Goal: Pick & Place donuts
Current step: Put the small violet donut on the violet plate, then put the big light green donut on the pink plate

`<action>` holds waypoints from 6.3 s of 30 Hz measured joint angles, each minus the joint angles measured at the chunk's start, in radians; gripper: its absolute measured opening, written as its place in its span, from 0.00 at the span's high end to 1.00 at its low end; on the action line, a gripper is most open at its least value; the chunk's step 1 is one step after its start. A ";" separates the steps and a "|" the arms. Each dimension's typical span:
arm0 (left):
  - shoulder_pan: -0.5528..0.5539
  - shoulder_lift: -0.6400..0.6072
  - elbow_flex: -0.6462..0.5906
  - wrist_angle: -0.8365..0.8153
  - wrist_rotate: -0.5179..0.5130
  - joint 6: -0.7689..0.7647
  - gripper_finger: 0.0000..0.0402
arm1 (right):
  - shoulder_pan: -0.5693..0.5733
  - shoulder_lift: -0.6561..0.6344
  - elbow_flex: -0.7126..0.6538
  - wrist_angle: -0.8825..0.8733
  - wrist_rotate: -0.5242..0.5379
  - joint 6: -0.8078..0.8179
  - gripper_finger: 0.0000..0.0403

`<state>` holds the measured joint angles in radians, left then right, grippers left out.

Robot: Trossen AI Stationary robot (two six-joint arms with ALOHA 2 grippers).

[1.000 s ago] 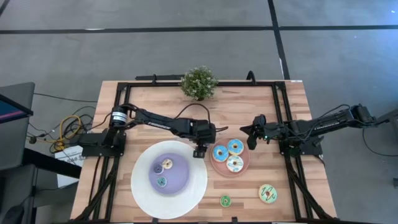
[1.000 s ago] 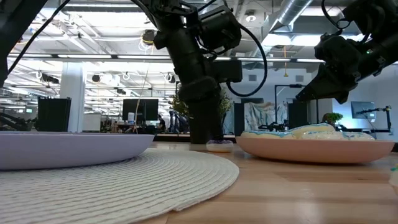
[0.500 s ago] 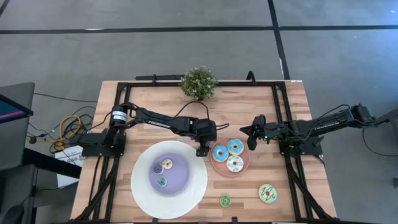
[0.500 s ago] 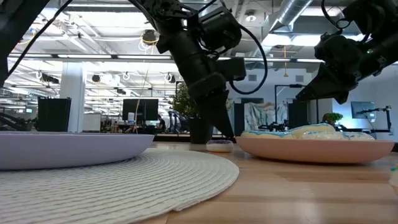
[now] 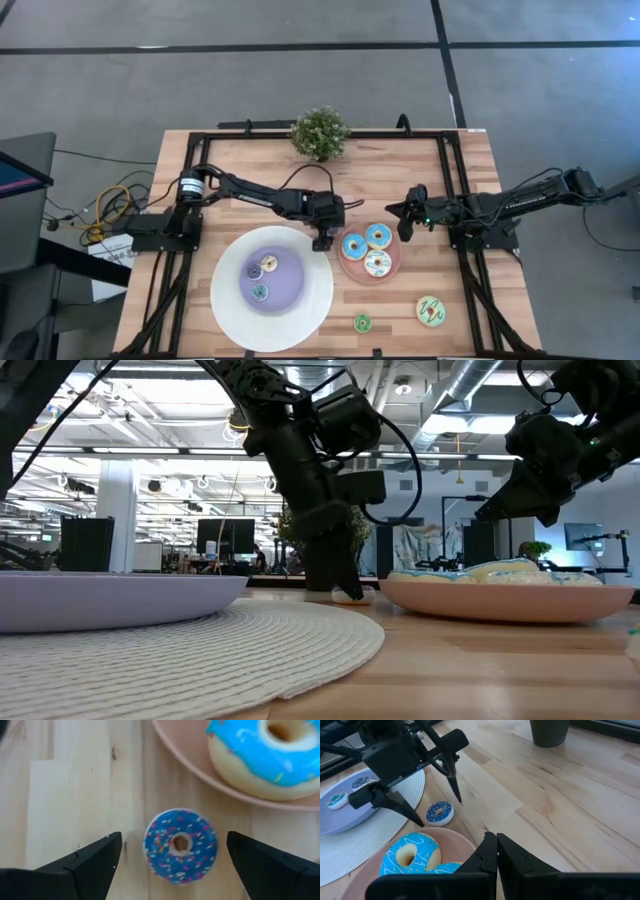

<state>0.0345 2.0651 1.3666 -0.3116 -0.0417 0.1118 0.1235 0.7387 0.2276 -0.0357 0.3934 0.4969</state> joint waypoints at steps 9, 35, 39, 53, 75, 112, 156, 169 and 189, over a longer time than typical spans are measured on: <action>0.000 0.008 0.000 0.010 0.007 0.022 0.23 | 0.000 0.000 0.000 0.000 -0.001 0.000 1.00; 0.008 -0.011 -0.008 -0.034 0.023 0.000 0.51 | 0.000 0.000 0.000 0.006 -0.001 0.000 1.00; 0.009 -0.075 -0.006 -0.069 0.022 -0.010 0.53 | 0.000 0.000 0.000 0.005 0.000 0.000 1.00; -0.156 -0.345 -0.238 -0.270 -0.071 -0.403 0.56 | 0.000 0.000 0.000 0.006 0.000 0.000 1.00; -0.434 -0.409 -0.362 -0.247 -0.208 -0.667 0.56 | 0.000 0.000 0.000 0.015 0.000 0.000 1.00; -0.381 -0.411 -0.338 -0.223 -0.284 -0.602 0.26 | 0.000 0.000 0.000 0.014 0.000 0.000 1.00; -0.154 -1.097 -1.040 0.658 -0.243 -0.020 1.00 | -0.004 0.000 0.000 0.036 0.002 0.026 1.00; -0.074 -1.321 -1.214 0.652 -0.272 -0.075 1.00 | 0.176 0.171 0.232 -0.334 0.057 0.333 1.00; -0.074 -1.306 -1.260 0.668 -0.233 -0.112 1.00 | 0.629 0.603 0.580 -0.845 -0.301 1.251 1.00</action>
<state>-0.0395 0.7593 0.1062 0.3561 -0.2745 0.0002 0.7521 1.3414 0.8078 -0.8804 0.0919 1.7475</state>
